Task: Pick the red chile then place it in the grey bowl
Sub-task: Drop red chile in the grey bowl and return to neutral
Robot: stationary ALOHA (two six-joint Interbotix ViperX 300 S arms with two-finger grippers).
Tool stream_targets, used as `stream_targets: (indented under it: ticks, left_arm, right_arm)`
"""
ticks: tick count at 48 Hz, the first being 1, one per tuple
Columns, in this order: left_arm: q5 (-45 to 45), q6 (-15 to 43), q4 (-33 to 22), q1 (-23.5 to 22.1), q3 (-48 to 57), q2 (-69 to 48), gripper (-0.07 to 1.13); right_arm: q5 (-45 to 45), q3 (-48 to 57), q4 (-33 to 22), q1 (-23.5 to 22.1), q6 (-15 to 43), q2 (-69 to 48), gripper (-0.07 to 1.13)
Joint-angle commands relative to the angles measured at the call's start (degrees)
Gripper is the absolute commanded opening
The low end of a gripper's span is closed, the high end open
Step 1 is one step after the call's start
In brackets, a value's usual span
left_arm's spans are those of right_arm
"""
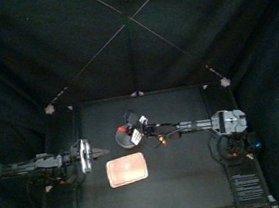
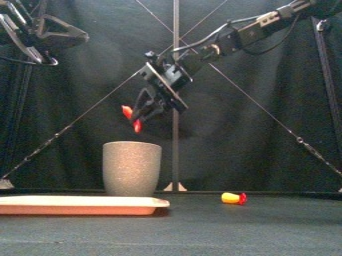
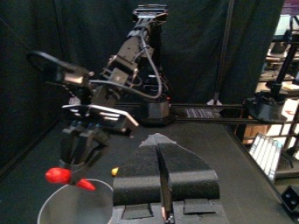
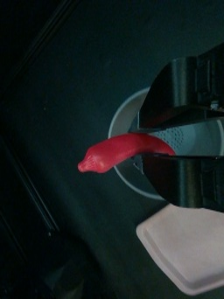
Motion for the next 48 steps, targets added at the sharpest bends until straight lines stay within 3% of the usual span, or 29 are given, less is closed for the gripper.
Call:
stream_targets:
  ticks: [1, 11, 14, 27, 42, 48]
  left_arm:
    - [-0.35, 0.09, 0.00, 0.09, -0.70, 0.18, -0.03]
    - [0.09, 0.09, 0.00, 0.62, -0.53, 0.18, -0.03]
    - [0.26, 0.00, -0.09, 0.88, -0.62, 0.18, -0.03]
    - [0.26, 0.00, -0.09, 0.97, -0.53, 0.18, -0.03]
    - [0.62, 0.00, -0.09, 0.97, -0.53, 0.00, -0.03]
    - [0.70, 0.00, -0.09, 1.14, -0.53, -0.09, -0.03]
  right_arm:
    - [-1.05, -0.44, -0.26, -1.05, 0.09, -0.44, 0.56]
    - [-1.76, 0.18, 0.09, -1.58, 0.09, -0.18, 0.84]
    - [-1.93, 0.26, -0.09, -1.05, 0.09, -0.97, 0.87]
    - [-3.96, 3.60, -2.37, 0.79, -0.35, -9.84, 0.87]
    - [-26.46, 20.74, -6.59, 2.81, -0.18, -27.25, 0.89]
    - [-28.39, 27.77, -7.91, 2.72, -0.53, -32.17, 0.89]
